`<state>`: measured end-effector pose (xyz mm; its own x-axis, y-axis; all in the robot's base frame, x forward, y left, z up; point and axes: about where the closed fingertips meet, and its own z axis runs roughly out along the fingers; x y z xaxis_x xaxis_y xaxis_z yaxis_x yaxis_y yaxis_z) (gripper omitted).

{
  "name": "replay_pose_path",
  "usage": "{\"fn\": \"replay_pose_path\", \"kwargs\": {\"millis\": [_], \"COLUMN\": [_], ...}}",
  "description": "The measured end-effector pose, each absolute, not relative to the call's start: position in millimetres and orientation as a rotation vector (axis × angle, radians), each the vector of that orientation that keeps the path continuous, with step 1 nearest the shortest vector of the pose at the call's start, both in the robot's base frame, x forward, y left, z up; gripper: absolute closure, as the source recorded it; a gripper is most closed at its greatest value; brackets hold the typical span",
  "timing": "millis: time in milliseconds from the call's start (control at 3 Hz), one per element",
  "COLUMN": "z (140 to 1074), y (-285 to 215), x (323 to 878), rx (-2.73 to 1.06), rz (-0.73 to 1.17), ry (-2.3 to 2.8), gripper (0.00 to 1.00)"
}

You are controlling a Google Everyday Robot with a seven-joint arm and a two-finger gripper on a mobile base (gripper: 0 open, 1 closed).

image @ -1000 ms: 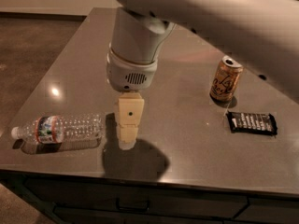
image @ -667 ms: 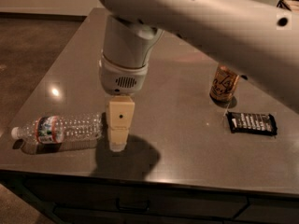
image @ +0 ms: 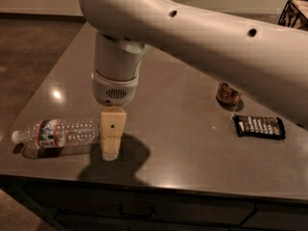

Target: Pick water bottle

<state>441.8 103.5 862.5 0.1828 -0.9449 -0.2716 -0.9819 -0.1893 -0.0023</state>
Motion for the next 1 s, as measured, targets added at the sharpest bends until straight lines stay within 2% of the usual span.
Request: {"fn": "replay_pose_path", "kwargs": {"millis": [667,1000], "z": [847.2,845.8], "y": [126.3,135.0], "x": [444.7,443.5], "rx": [-2.271,-2.288], "rz": [0.290,0.286], "ry": [1.875,1.859], "gripper": [0.00,0.18]}}
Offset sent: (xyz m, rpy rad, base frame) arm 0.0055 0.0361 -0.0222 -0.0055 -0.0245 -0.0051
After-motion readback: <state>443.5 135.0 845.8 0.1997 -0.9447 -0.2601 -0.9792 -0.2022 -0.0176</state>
